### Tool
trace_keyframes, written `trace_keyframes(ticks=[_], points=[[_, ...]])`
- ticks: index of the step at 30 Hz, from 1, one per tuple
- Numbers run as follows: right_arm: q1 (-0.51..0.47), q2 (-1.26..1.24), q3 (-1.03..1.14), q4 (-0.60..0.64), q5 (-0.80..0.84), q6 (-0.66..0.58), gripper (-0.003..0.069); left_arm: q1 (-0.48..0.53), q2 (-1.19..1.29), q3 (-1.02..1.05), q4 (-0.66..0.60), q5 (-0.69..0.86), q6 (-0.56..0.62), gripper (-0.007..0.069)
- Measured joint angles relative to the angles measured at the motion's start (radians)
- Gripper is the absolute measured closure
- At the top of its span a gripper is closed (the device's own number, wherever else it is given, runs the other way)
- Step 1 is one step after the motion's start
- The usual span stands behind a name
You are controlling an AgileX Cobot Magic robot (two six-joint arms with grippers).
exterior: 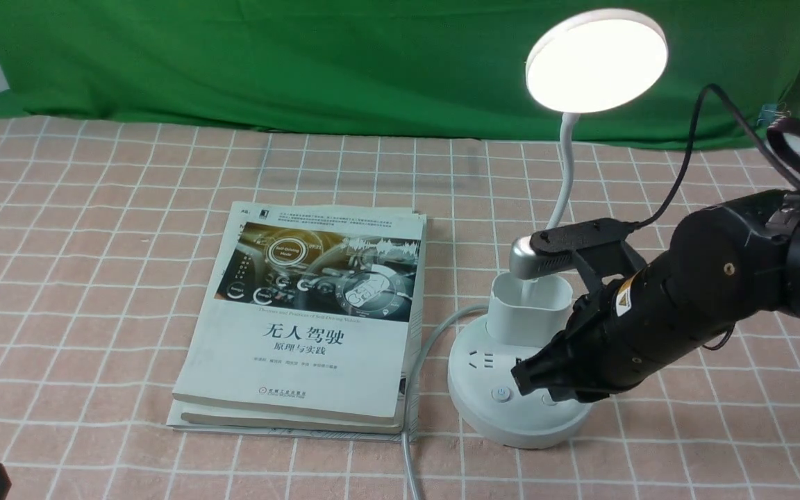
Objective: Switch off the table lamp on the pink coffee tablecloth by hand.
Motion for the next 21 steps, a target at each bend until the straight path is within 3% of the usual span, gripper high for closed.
trace_keyframes(ticks=[13, 21], points=[[0.000, 0.047, -0.006, 0.000, -0.035, -0.001, 0.0599, 0.000, 0.000, 0.000, 0.000, 0.000, 0.000, 0.0618], [0.000, -0.097, 0.017, -0.004, 0.039, -0.003, 0.0599, 0.000, 0.000, 0.000, 0.000, 0.000, 0.000, 0.0618]])
